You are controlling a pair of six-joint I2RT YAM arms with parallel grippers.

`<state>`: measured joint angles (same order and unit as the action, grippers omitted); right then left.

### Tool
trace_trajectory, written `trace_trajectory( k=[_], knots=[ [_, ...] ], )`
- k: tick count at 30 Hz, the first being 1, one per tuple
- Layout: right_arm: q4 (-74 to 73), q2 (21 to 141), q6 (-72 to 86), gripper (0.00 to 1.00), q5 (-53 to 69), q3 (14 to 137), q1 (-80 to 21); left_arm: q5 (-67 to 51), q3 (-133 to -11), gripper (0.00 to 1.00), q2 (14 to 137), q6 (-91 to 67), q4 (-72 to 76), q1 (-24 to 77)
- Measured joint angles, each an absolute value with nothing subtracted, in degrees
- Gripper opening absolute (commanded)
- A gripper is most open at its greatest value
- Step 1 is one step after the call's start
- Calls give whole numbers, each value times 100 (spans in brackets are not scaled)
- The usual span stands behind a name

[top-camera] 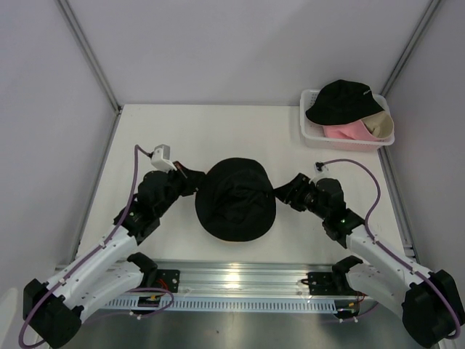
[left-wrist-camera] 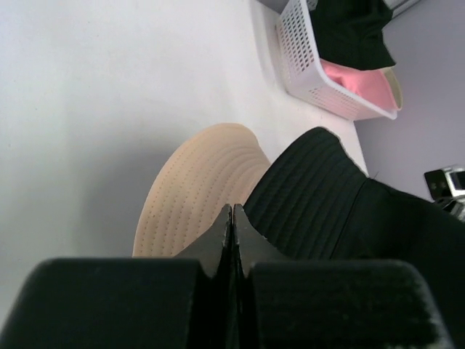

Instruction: Stack the hats

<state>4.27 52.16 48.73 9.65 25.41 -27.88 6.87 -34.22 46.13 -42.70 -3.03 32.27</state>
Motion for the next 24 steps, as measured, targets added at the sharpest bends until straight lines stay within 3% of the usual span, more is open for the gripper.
trace_trajectory(
  k=[5, 9, 12, 13, 16, 19, 24],
  knots=[
    [1066, 5221, 5494, 56, 954, 2099, -2788, 600, -3304, 1, 4613, -4431, -8, 3199],
    [1406, 5172, 6014, 64, 952, 1557, -2788, 427, -2967, 1, 4611, -4611, 235, 3199],
    [1398, 4886, 6248, 69, 921, 1391, -2788, 305, -2790, 30, 4606, -4698, 274, 3194],
    [1380, 4777, 6281, 70, 893, 1380, -2788, 274, -2764, 45, 4604, -4705, 285, 3190],
    [1356, 4335, 6324, 71, 784, 1374, -2788, 204, -2663, 63, 4493, -4757, 381, 3181],
    [1332, 4058, 6331, 71, 714, 1374, -2788, 49, -2626, 71, 4313, -4757, 456, 3129],
    [1271, 4141, 6331, 70, 687, 1374, -2790, -416, -2598, 71, 4042, -4821, 639, 2882]
  ],
)
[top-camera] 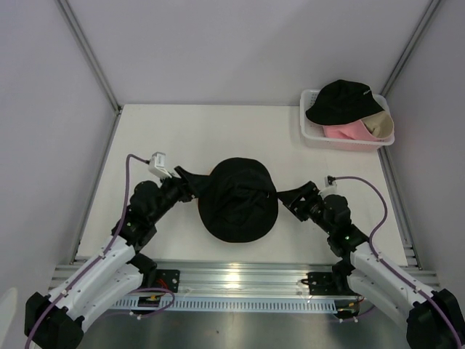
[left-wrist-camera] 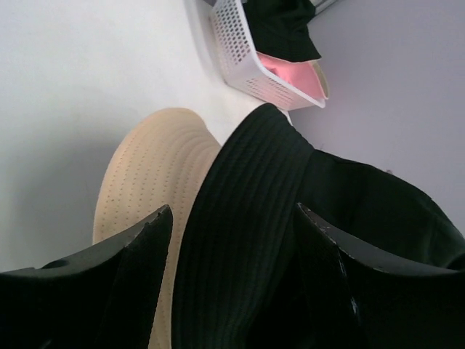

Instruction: Stack the hats

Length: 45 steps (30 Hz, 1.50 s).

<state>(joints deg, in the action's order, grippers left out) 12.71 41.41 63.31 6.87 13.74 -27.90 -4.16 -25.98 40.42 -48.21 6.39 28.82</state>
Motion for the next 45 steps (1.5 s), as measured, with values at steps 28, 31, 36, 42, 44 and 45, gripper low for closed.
trace_trajectory(
  k=[28, 31, 36, 42, 44, 45],
  knots=[
    [1828, 6158, 6005, 66, 851, 2257, -3144, -2349, -2075, 66, 4630, -5144, 2060, 2045],
    [1879, 6410, 5953, 66, 939, 2397, -3144, -2486, -2038, 50, 4807, -5214, 2270, 2043],
    [1876, 6702, 5872, 66, 1017, 2596, -3144, -2532, -2018, 20, 4871, -5290, 2414, 2001],
    [1844, 6775, 5795, 66, 1041, 2670, -3144, -2451, -1953, 1, 4757, -5358, 2410, 1931],
    [1778, 6779, 5767, 66, 1039, 2714, -3144, -2397, -1935, 1, 4705, -5358, 2370, 1929],
    [1715, 6790, 5734, 67, 1039, 2755, -3144, -2346, -1933, 1, 4683, -5360, 2335, 1929]
  ],
)
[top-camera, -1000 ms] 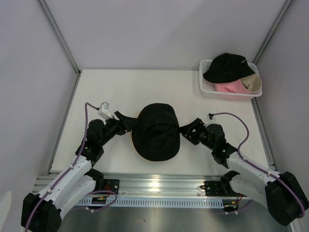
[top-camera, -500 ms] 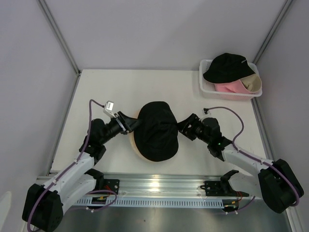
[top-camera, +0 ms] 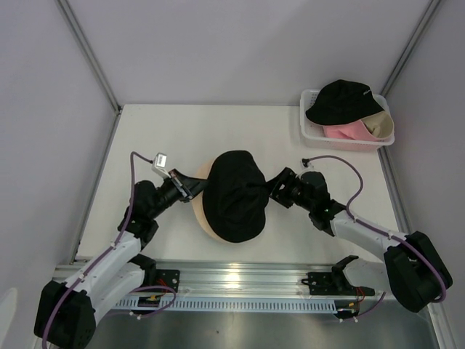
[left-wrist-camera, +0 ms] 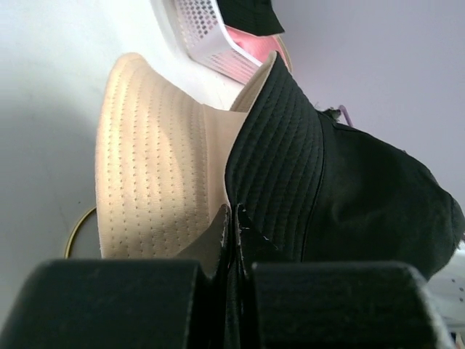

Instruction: Stack the hats

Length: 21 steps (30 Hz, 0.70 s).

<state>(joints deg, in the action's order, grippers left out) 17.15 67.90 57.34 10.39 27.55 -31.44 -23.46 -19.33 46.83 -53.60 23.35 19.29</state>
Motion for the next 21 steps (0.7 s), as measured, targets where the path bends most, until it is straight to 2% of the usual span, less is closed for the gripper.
trace_trajectory(
  k=[4, 7, 16, 21],
  knots=[
    [1354, 6871, 5603, 71, 1002, 3037, -3142, -2005, -1841, 1, 4528, -5463, 2084, 1922],
    [1146, 6882, 5520, 78, 974, 3212, -3129, -1601, -1715, 1, 4261, -5645, 1712, 1911],
    [1216, 6440, 5706, 77, 1074, 2794, -3011, -604, -1199, 1, 2952, -5999, 735, 1905],
    [1310, 5896, 6045, 78, 1092, 2515, -3002, -412, -1131, 1, 2834, -6025, 539, 1903]
  ],
)
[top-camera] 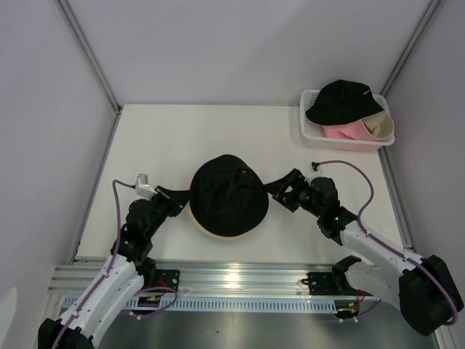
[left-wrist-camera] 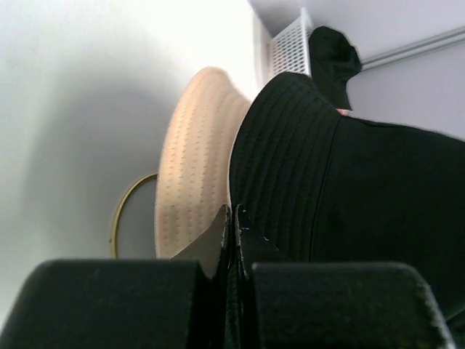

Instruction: Stack the hats

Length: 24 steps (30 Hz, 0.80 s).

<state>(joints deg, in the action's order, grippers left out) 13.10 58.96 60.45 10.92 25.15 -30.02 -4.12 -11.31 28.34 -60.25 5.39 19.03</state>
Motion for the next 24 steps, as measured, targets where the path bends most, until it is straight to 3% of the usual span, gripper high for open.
trace_trajectory(
  k=[7, 14, 17, 20, 21, 23, 24],
  knots=[
    [1898, 4893, 6753, 76, 906, 1732, -3063, -357, -714, 1, 2727, -6300, 495, 1903],
    [2176, 4947, 7057, 71, 794, 1487, -3251, -154, -423, 1, 1868, -6556, 211, 1909],
    [2388, 5100, 7089, 58, 794, 1503, -3260, -64, -423, 1, 1712, -6556, 80, 1911],
    [2602, 5411, 7091, 38, 799, 1586, -3304, -54, -423, 1, 1715, -6556, 34, 1916],
    [2663, 5535, 7087, 26, 801, 1634, -3326, -54, -423, 1, 1728, -6556, 34, 1916],
    [2766, 5776, 7076, 14, 808, 1745, -3367, -54, -423, 1, 1778, -6556, 38, 1920],
    [2834, 5913, 7074, 0, 810, 1796, -3389, -51, -423, 1, 1817, -6556, 38, 1927]
  ],
)
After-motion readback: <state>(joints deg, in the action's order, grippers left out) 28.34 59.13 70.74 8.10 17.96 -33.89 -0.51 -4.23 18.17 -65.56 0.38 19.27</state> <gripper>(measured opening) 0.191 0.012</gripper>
